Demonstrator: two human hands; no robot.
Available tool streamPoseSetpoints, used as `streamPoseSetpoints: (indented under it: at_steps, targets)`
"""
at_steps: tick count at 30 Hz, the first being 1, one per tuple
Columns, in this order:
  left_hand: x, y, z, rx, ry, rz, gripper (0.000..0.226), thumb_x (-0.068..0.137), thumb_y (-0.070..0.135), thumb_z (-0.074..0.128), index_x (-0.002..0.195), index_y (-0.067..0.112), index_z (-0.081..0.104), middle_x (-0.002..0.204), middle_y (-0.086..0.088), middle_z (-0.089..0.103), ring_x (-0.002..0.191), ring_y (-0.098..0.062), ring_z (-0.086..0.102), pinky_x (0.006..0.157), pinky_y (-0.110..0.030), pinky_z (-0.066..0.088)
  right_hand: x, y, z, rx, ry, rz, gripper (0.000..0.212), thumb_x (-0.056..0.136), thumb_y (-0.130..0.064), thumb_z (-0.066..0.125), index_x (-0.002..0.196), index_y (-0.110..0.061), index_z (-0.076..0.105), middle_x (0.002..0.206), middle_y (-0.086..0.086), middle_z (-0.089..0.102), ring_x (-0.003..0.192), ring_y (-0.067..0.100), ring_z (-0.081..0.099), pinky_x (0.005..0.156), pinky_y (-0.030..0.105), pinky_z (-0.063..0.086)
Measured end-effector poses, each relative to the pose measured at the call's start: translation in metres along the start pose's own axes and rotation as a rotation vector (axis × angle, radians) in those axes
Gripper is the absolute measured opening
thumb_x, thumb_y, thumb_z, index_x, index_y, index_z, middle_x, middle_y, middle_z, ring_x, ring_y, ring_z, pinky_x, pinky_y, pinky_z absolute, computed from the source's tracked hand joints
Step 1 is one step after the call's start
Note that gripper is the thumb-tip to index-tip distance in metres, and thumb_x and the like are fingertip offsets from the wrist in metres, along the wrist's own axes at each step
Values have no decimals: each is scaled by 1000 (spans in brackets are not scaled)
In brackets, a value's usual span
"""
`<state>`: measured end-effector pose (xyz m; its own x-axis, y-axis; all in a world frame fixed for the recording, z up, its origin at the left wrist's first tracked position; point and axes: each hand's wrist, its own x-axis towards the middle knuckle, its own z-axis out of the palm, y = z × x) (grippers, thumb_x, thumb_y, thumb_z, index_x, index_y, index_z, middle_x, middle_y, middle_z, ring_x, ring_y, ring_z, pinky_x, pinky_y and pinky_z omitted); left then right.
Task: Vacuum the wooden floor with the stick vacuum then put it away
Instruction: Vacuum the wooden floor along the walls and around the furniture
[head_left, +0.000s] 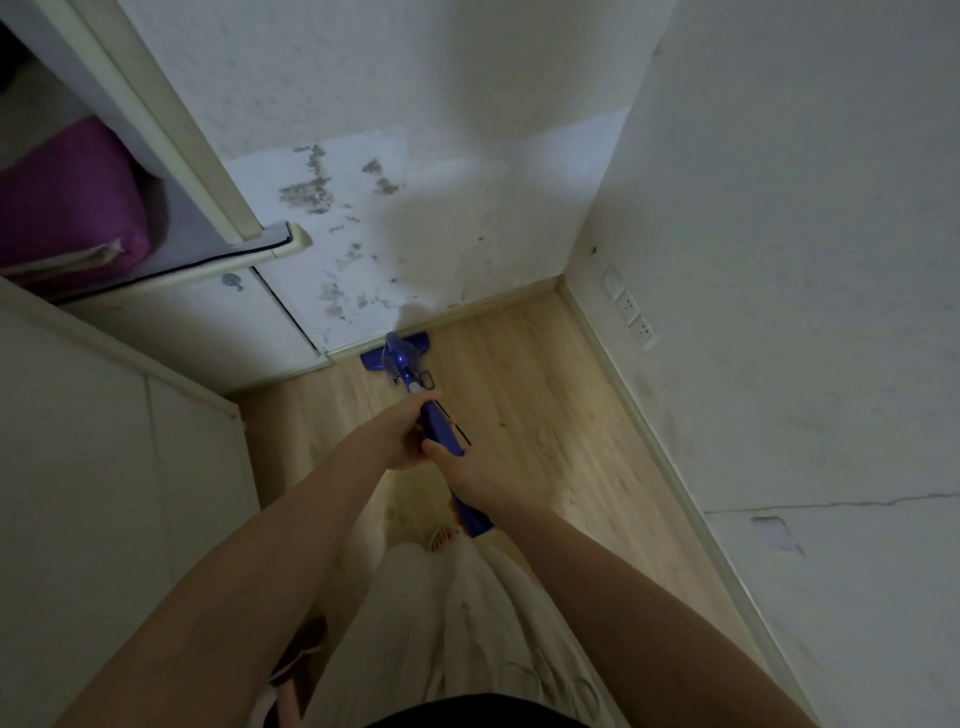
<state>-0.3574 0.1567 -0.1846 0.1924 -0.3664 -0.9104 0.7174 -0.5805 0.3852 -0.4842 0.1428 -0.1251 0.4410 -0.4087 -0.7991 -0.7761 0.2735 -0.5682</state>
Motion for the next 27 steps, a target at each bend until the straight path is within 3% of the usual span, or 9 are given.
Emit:
streamPoseSetpoints:
  at_steps: [5,10,14,18,22,27]
  targets:
    - [-17,-25,18,0,-12,-10,24,92,30,62,88,7,55,83,-9,58,73,-19,56,71,-31,50,-23,22,-15,-18,-31,50,37,97,-50,48,93,-13,47,68,3,51,51,13,48,48,25,42]
    - [-34,-53,39,-11,-90,-34,34,88,34,65,106,7,56,85,-7,59,69,-16,58,61,-27,50,-58,36,-50,-173,-17,21,38,97,-49,48,79,-16,44,68,2,51,54,12,48,51,23,42]
    - [-47,-76,65,-69,-120,-16,31,90,38,63,94,8,56,59,-3,59,44,-10,55,43,-19,48,-78,40,-92,-380,-80,34,40,99,-49,44,81,-14,45,68,4,49,54,13,46,53,24,41]
    - [-57,-84,87,-92,-166,31,32,87,38,67,87,7,60,56,-3,60,43,-9,53,47,-19,49,-73,48,-132,-507,-11,89,51,94,-59,46,82,-9,48,63,5,50,43,15,46,40,16,40]
    - [-59,-79,88,-17,-183,44,34,88,36,66,100,5,65,79,-7,69,52,-11,63,50,-20,53,-69,54,-142,-546,32,60,51,94,-59,47,82,-10,48,63,7,54,42,16,48,41,18,42]
    - [-50,-69,80,-55,-117,14,37,94,37,57,113,6,57,76,-8,67,66,-18,65,51,-26,54,-56,44,-105,-497,20,4,42,95,-56,47,84,-15,46,68,7,57,48,17,52,46,24,46]
